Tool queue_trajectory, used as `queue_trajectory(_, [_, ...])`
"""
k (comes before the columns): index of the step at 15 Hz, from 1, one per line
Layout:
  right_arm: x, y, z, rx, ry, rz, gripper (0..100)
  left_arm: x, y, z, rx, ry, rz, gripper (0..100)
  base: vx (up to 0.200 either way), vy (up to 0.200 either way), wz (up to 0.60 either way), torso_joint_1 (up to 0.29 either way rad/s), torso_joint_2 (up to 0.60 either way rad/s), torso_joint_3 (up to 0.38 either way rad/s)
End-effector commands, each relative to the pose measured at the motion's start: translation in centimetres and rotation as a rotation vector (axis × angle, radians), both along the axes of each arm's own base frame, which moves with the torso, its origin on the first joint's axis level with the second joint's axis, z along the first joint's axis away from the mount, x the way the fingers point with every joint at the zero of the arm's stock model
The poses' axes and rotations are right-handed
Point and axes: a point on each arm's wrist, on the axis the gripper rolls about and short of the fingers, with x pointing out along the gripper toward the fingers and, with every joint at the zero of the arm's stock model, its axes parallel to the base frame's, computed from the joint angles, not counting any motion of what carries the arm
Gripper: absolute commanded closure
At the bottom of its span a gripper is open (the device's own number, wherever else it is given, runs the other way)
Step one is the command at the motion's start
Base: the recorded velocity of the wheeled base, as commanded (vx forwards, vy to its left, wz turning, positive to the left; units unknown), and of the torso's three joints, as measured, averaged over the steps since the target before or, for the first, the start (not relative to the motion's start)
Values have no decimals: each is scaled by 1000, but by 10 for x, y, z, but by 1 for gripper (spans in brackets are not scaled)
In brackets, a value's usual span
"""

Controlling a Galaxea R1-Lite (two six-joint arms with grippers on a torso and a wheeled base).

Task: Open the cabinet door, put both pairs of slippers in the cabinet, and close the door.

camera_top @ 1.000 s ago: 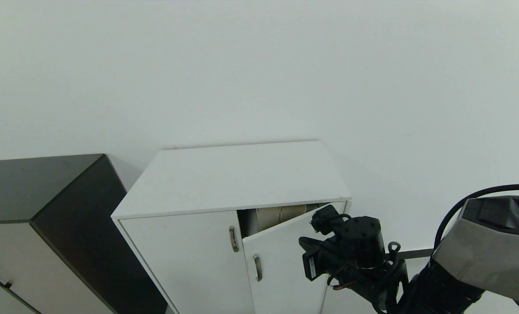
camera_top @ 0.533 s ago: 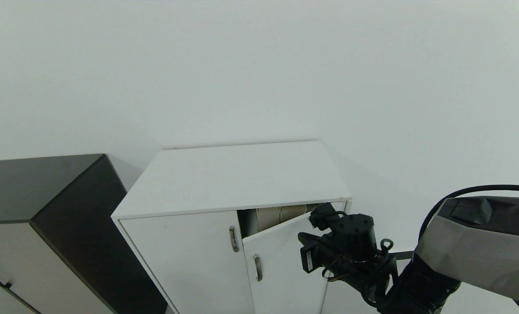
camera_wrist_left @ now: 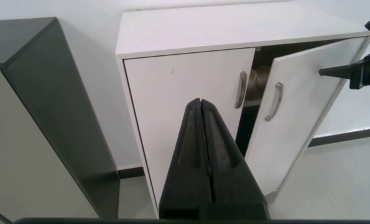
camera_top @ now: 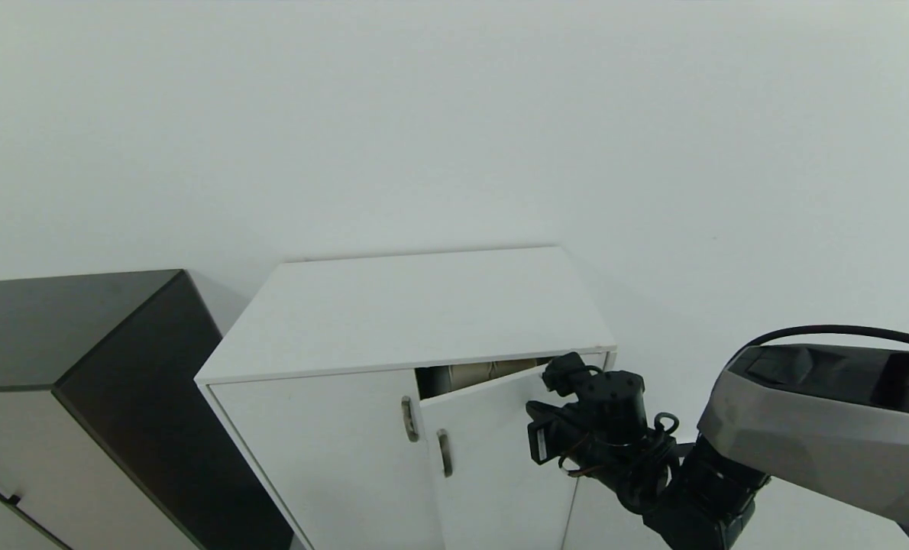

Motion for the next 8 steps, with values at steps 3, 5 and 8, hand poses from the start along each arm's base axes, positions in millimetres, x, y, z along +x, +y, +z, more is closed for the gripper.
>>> queue_trajectory(3, [9,-1,-8,-3,4,-17,100,0,0,0,1,0,0,100,0,0,0,0,0,0])
queue_trajectory(5, [14,0,-11,-2,1,-23,100,0,0,0,1,0,0,100,0,0,0,0,0,0])
queue_trajectory(8, [20,-3,-13,2,-2,-40,100,0,0,0,1,0,0,100,0,0,0,0,0,0])
